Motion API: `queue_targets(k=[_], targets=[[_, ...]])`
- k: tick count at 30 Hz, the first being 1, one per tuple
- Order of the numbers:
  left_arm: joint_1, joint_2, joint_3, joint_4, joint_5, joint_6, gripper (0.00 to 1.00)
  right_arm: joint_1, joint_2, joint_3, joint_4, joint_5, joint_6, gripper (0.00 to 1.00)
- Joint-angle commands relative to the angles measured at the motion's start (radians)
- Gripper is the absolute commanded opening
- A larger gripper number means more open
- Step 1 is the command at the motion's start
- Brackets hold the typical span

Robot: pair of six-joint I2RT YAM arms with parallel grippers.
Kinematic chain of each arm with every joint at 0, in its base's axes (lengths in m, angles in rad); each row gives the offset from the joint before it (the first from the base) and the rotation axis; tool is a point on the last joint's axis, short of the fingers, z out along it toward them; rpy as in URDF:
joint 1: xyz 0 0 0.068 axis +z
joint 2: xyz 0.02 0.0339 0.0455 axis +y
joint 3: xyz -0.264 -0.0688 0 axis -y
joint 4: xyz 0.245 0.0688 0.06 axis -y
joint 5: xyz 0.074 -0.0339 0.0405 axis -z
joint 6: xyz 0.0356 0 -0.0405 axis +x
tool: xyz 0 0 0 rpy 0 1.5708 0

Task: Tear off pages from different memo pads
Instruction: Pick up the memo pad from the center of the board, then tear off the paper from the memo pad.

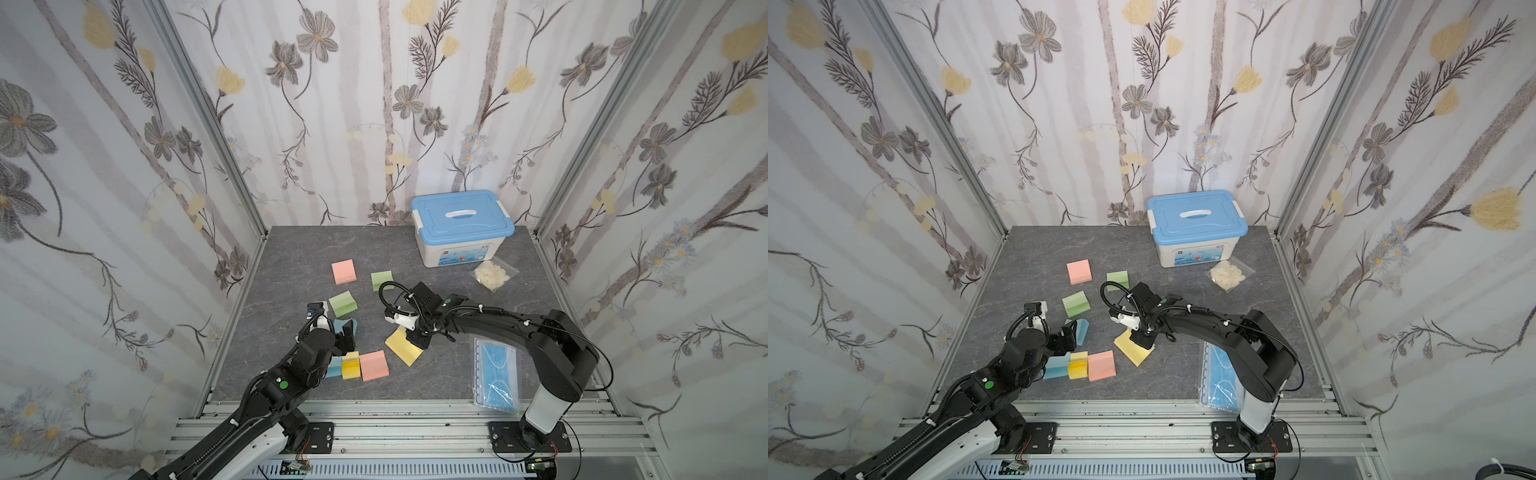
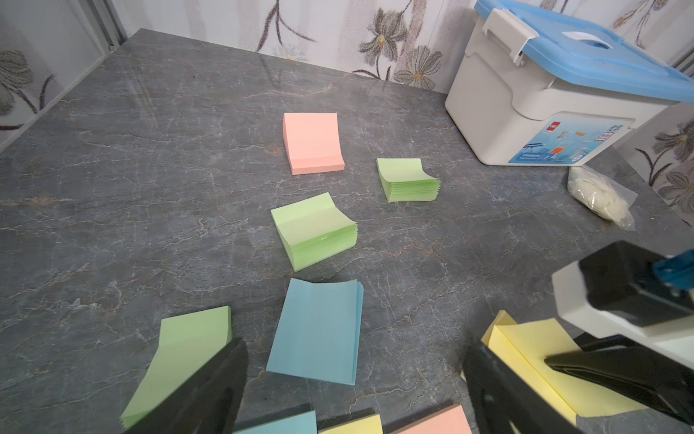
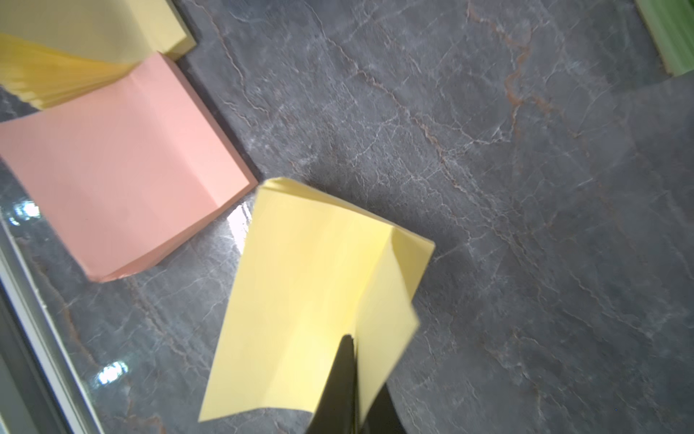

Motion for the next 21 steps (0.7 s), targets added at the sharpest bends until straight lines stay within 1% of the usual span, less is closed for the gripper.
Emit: queue_targets(k=[1,6,10,13,15,19,21], targets=[[0.001,0.002,-0.017,0.109,0.133,0.022,0.94,0.000,-0.092,-0.017,0.004,-0.025,-0.040,0.00],[0.001,-0.011,-0.061,0.264,0.385,0.048,1.00,0.001,-0.226,-0.033,0.011,-0.087,-0.037,0.00],[0.001,-0.019,-0.081,0.346,0.547,0.061,1.00,0.003,-0.353,-0.093,0.072,-0.167,-0.092,0.00],[0.002,-0.018,-0.093,0.393,0.639,0.068,1.00,0.003,-0.457,-0.152,0.109,-0.239,-0.176,0.00],[0.000,-0.016,-0.100,0.422,0.692,0.072,0.99,0.003,-0.507,-0.170,0.114,-0.262,-0.197,0.00],[-0.003,-0.006,-0.112,0.481,0.799,0.079,0.98,0.003,-0.567,-0.188,0.113,-0.312,-0.231,0.00],[-0.003,0.006,-0.114,0.506,0.844,0.080,0.97,0.003,-0.581,-0.196,0.114,-0.319,-0.236,0.00]])
